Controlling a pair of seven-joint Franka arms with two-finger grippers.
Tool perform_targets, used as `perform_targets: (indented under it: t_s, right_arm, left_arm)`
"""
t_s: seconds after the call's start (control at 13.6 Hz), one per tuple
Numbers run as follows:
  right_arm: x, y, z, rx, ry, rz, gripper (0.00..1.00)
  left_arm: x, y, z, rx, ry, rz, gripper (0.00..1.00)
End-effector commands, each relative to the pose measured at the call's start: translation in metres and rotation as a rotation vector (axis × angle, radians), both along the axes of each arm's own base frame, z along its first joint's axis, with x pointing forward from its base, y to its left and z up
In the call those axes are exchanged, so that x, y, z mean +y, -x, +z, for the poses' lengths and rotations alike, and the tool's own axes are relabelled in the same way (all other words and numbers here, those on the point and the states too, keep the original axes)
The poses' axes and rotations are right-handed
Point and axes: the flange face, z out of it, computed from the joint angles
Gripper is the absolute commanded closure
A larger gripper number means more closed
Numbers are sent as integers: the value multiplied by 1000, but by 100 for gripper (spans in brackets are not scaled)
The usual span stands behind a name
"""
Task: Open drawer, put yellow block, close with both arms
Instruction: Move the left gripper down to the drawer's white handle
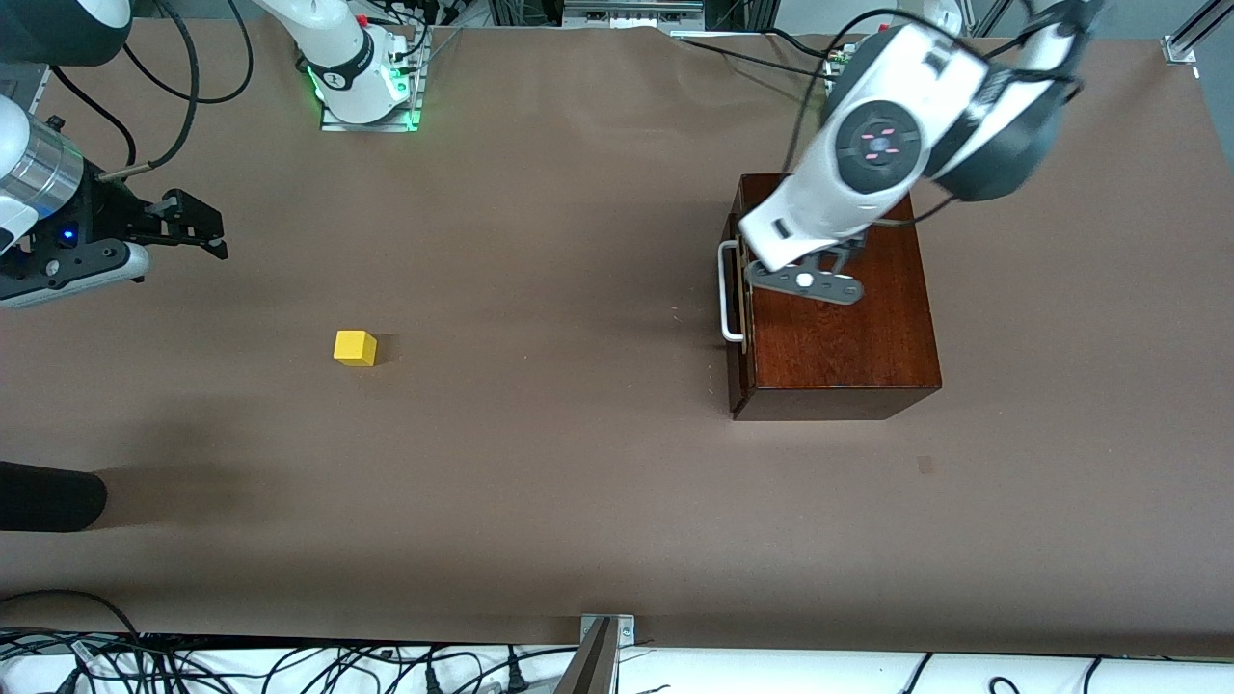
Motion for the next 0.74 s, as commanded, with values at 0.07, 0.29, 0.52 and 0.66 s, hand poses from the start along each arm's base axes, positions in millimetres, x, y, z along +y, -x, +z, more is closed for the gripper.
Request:
perform_targets:
  t_s: [0.07,0.29,0.52,0.66]
  right_arm:
    - [-2,-1,3,3,-2,-8,0]
    - [-2,-1,3,3,-2,-6,0]
    - [-2,-1,2,4,-1,-6,0]
    - [-4,-1,2,4,-1,-9,0]
  left_arm:
    - [-49,1,-52,-14,-31,162,0]
    - [-89,20,-91,-63,-110,147,0]
    - [-92,23,-107,-105,-181,122,0]
    - [-89,24,-115,-125,-215,97,0]
